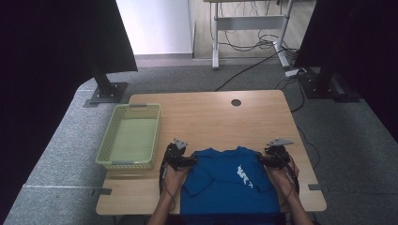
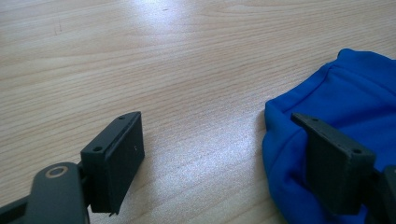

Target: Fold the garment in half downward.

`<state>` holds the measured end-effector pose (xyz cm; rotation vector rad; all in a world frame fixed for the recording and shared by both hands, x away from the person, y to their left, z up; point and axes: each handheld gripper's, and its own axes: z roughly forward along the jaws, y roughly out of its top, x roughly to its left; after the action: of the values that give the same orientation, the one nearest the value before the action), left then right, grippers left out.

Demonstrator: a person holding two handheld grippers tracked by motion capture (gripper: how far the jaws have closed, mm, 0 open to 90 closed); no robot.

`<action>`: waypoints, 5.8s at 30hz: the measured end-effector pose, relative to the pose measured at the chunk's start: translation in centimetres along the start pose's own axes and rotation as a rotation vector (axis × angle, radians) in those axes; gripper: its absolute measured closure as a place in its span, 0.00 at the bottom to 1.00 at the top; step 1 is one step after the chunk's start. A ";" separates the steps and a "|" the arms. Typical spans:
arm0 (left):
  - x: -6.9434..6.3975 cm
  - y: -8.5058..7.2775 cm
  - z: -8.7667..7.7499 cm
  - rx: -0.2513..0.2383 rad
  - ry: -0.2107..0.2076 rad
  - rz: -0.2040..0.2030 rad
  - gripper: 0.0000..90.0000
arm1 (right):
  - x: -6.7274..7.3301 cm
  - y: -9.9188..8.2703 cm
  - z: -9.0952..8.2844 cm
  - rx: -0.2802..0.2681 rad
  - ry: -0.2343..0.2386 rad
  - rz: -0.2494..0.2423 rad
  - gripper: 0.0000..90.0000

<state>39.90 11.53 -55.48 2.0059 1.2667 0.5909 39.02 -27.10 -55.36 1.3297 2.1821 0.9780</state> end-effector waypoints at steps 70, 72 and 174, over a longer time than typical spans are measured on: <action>-0.6 -1.1 -1.7 -0.039 -0.043 0.120 0.90 | 1.1 -1.7 -2.4 0.007 0.092 -0.043 0.95; -0.2 -0.9 -1.4 -0.047 -0.048 0.109 0.91 | 0.9 -1.5 -2.2 0.006 0.091 -0.037 0.95; -0.6 -0.4 -5.5 -0.093 -0.105 0.172 0.95 | 0.7 -2.1 -5.5 -0.069 0.115 -0.034 0.95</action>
<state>35.67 12.73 -52.13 2.0526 0.9940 0.6051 33.85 -29.05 -53.13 1.2294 2.2259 1.1313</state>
